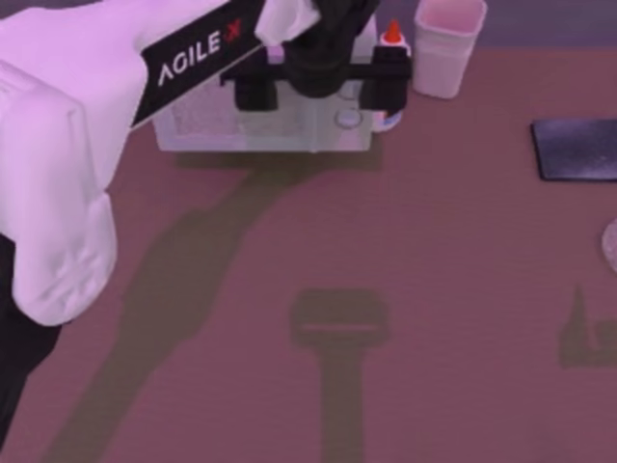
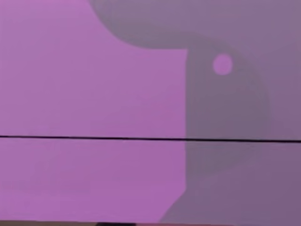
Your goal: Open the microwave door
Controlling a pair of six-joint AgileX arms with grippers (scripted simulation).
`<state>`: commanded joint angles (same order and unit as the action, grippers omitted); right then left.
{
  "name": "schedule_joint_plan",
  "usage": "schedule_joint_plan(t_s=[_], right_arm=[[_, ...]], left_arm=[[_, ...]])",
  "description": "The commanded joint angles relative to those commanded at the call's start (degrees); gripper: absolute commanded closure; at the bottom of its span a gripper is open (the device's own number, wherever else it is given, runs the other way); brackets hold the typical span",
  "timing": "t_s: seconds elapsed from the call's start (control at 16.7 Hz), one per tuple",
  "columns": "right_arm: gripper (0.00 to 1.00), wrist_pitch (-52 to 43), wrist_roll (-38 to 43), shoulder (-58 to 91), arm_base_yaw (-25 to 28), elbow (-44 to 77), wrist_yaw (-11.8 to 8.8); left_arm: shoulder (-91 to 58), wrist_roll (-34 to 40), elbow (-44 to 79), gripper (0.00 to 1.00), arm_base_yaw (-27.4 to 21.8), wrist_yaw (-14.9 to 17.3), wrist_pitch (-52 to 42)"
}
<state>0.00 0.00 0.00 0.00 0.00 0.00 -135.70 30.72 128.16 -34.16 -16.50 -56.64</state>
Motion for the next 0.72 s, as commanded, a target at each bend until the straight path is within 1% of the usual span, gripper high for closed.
schedule_joint_plan(t_s=[0.48, 0.54, 0.72], right_arm=[[0.0, 0.0, 0.0, 0.0, 0.0, 0.0, 0.0], [0.0, 0.0, 0.0, 0.0, 0.0, 0.0, 0.0], [0.0, 0.0, 0.0, 0.0, 0.0, 0.0, 0.0]], left_arm=[[0.0, 0.0, 0.0, 0.98, 0.0, 0.0, 0.0], [0.0, 0.0, 0.0, 1.0, 0.0, 0.0, 0.0], [0.0, 0.0, 0.0, 1.0, 0.0, 0.0, 0.0]])
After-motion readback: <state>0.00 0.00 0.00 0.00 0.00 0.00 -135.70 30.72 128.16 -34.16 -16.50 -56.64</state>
